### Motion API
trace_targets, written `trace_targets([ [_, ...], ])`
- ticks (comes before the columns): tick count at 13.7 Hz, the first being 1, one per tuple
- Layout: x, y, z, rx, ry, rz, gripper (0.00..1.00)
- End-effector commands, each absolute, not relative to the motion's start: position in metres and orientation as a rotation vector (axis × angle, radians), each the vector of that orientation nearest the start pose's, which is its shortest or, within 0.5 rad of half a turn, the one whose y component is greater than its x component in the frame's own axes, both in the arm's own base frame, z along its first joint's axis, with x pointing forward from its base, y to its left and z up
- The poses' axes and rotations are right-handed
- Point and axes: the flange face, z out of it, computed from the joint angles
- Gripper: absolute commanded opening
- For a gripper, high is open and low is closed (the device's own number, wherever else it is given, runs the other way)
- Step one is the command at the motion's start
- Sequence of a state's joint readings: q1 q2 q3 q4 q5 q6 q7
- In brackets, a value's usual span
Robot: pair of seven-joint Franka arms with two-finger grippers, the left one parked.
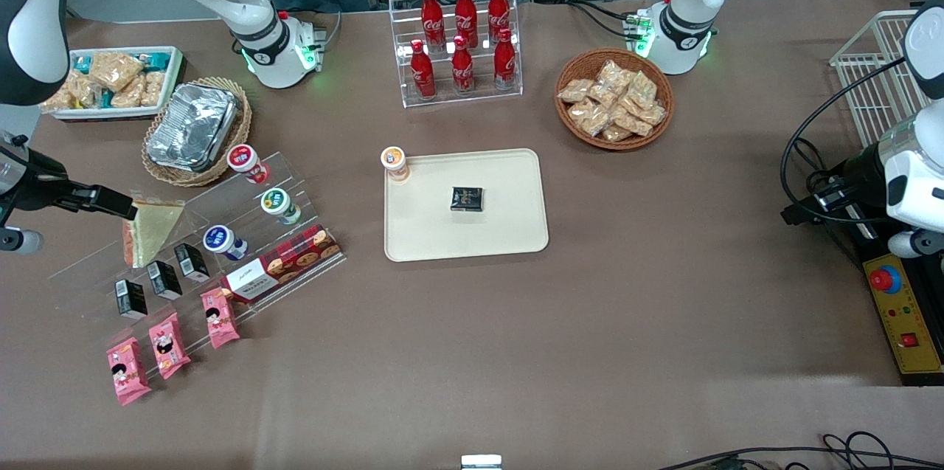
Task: Place sandwich on tray
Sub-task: 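Lower the right gripper over the wrapped sandwich on the acrylic rack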
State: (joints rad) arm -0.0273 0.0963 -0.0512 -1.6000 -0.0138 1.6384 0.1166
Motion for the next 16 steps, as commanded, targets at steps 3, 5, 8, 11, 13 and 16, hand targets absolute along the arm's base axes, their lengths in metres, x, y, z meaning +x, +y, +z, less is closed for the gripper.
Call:
trace_targets([
  [3,0.588,-0.045,0.563,-3.154,0.321,0.052,0.99],
  [5,0.590,-0.044,0.562,-3.156,0.318,0.047,0.99],
  [8,0.590,-0.045,0.563,-3.155,0.323,0.037,0.99],
  [11,0.594,-0.041,0.557,-3.171,0.271,0.047,0.99],
  [13,0.595,-0.045,0.555,-3.167,0.295,0.050,0.99],
  [16,0.592,-0.069,0.553,-3.151,0.366,0.055,0.99],
])
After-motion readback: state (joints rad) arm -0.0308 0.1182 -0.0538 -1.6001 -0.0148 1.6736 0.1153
